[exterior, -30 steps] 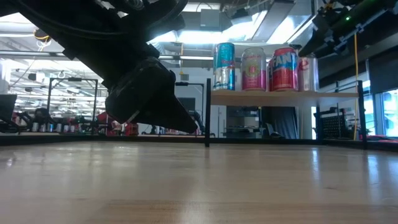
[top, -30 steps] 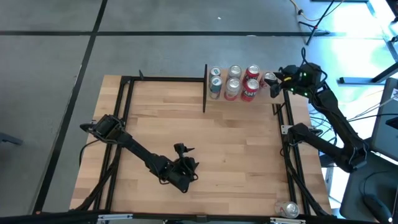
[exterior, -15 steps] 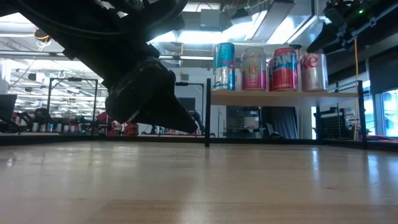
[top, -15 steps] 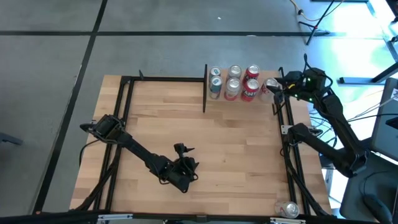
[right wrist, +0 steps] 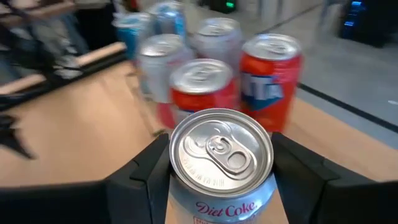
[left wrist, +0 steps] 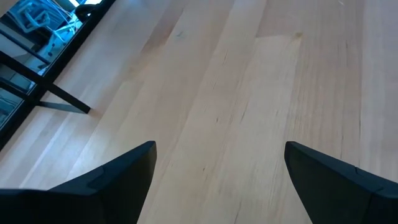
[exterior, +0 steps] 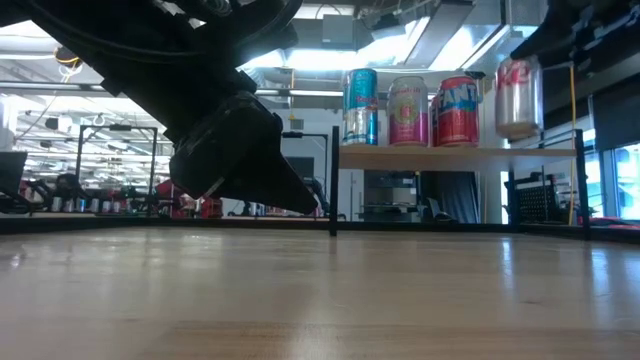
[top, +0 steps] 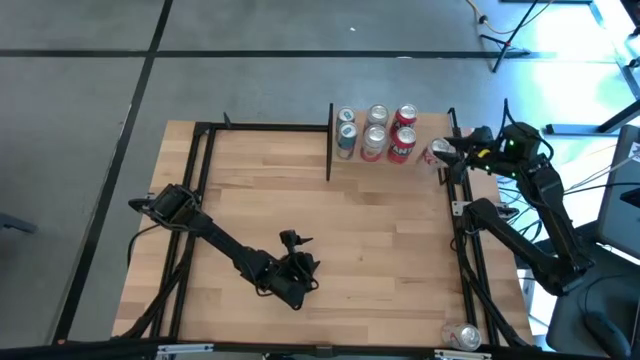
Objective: Place canned beverage on shelf
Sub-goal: Put the top red silver soda can on the shelf
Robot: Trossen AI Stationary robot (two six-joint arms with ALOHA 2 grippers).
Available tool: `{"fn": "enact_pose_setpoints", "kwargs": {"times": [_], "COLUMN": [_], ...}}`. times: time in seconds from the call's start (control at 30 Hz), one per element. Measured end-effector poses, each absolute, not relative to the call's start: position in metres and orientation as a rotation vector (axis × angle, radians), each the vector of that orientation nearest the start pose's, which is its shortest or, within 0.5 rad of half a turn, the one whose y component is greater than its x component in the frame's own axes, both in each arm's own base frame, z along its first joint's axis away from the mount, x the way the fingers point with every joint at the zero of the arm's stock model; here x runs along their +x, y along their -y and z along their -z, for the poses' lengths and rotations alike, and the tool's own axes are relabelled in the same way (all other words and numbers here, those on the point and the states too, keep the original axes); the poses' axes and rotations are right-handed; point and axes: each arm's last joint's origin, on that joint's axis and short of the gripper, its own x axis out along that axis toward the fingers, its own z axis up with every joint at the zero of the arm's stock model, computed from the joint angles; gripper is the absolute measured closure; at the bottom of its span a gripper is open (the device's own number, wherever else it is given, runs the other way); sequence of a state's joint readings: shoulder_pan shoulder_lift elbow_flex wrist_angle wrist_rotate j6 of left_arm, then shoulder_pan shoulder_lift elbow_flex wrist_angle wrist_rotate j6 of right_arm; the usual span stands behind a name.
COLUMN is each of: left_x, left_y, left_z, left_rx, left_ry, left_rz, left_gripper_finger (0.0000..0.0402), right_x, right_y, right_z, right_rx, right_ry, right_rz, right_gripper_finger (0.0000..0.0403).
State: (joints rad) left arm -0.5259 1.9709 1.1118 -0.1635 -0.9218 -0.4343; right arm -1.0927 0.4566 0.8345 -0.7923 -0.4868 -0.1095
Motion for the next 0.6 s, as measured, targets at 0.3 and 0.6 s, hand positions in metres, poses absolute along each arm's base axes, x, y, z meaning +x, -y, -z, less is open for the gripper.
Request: {"fn": "enact_pose_setpoints", "kwargs": {"times": [0.3, 0.6], "left_x": [0.334, 0.334], "left_y": [0.167, 0.167], "left_z": [-0.128, -0.128], "left_rx": [0.273, 0.273], "left_ry": [-0.663, -0.663], "left_rz": [-0.509, -0.509], "left_gripper_finger": [0.0052, 0.0052], "right_x": [0.042, 0.035], "right_y": [0.040, 0.022], "right_z": [-0.328, -0.329], "right_rx": [0.245, 0.265], "right_ry": [-0.274, -0.215], "right_rz": [0.374, 0.279], "right_gripper_finger": [0.0196, 0.0197]}}
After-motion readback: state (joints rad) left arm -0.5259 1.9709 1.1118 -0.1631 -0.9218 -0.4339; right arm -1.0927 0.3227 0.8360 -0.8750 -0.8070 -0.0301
